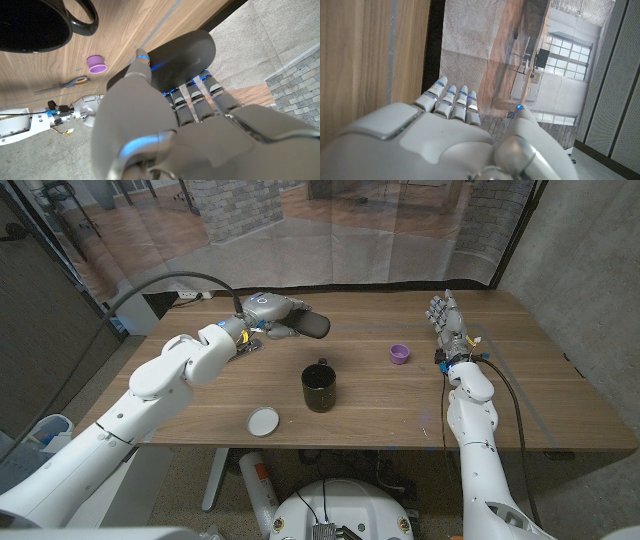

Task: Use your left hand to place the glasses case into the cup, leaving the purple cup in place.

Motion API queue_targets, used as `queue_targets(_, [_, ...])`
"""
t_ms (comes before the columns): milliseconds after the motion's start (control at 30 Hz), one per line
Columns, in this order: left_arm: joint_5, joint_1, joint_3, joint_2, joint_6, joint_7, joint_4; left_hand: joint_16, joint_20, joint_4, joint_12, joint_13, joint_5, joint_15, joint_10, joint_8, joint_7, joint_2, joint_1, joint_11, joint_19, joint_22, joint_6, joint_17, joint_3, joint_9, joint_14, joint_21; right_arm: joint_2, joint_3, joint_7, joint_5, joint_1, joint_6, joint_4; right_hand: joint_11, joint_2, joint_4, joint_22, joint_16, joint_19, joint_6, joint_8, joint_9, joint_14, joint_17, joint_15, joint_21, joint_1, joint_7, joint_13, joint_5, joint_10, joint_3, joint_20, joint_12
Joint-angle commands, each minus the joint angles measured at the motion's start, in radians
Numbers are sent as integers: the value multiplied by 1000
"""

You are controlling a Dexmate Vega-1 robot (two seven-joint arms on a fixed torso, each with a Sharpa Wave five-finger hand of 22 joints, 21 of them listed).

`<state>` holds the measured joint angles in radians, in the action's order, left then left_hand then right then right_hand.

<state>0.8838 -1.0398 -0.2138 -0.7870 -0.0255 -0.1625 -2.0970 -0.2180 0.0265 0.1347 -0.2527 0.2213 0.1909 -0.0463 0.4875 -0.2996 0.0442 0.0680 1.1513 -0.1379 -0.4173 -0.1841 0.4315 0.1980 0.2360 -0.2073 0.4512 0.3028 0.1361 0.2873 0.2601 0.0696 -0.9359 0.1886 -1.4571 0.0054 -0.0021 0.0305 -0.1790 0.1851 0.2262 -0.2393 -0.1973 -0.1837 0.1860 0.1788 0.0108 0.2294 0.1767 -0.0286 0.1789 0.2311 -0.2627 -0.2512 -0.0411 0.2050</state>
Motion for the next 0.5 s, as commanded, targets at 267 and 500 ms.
queue_targets(267, [10,-74,61,-1,-22,3,-48,2,7,-8,-5,4,3,-85,19,-5,5,15,11,-13,-4,-2,18,2,6,-4,7,-1,-8,-5,-8,-12,7,-9,-7,3,4,5,-6,4,8,-7,2,-4,5,6,-1,-4,8,3,2,-3,-6,0,-15,3])
queue_targets(500, [19,-82,66,-3,-28,-8,-60,2,7,-8,-5,6,3,-87,24,-3,7,16,13,-16,-5,-2,18,2,6,-4,9,-2,-10,-2,-5,-8,13,-4,3,3,4,5,-6,4,10,-7,3,-4,7,6,0,-5,7,3,2,-3,-7,0,-15,3])
